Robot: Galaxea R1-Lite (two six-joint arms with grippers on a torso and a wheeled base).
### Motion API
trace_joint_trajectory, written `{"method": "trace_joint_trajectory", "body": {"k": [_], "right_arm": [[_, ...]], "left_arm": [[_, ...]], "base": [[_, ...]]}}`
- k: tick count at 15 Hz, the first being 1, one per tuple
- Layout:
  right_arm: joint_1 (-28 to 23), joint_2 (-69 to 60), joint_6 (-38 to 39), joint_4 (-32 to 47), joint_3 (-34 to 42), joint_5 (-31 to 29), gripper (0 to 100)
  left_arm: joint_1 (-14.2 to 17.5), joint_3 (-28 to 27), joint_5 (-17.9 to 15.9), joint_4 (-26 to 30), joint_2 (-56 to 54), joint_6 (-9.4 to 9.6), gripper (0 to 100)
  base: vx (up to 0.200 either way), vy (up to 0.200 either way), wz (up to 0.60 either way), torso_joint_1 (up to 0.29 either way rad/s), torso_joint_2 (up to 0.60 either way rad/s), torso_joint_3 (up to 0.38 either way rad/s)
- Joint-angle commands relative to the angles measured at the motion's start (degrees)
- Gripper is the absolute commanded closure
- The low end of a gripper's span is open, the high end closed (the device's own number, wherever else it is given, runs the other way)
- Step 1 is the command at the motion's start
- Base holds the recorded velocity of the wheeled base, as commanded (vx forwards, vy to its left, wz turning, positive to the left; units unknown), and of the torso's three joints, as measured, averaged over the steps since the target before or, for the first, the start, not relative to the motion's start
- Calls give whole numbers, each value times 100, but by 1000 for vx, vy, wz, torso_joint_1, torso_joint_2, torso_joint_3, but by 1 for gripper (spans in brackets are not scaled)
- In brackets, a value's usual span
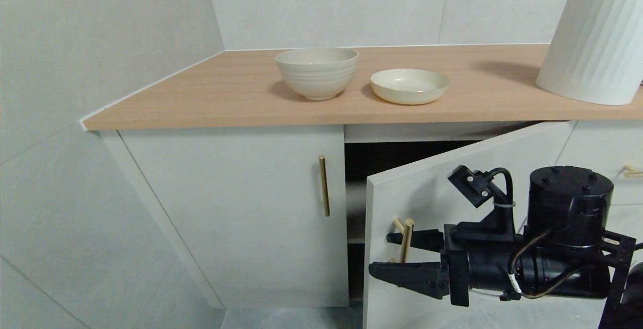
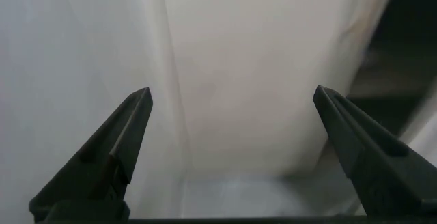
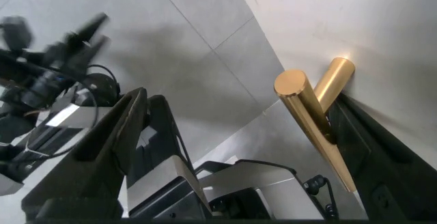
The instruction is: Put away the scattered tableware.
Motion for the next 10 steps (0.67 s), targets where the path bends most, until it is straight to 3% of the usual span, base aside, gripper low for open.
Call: {"method": "trace_joint_trajectory", "body": {"k": [1, 3, 4, 5, 10], "right_arm": [[8, -7, 6, 20, 11, -17, 0], [8, -33, 6, 11, 20, -8, 0], [8, -42, 6, 11, 20, -17, 0], [8, -51, -3, 2, 20, -17, 0], [8, 2, -3, 11, 2, -17, 0]], "left_arm": [[2, -197, -404, -94, 0, -25, 0], [2, -927, -1582, 741, 378, -184, 0], [2, -1076, -1731, 890, 519, -201, 0], [2, -1630, -2303, 1128, 1380, -210, 0], [-69, -3194, -3814, 1101, 3744, -96, 0]], "base": [[0, 0, 0, 0, 0, 0], [0, 0, 0, 0, 0, 0], [0, 0, 0, 0, 0, 0], [0, 0, 0, 0, 0, 0], [0, 0, 0, 0, 0, 0]]}}
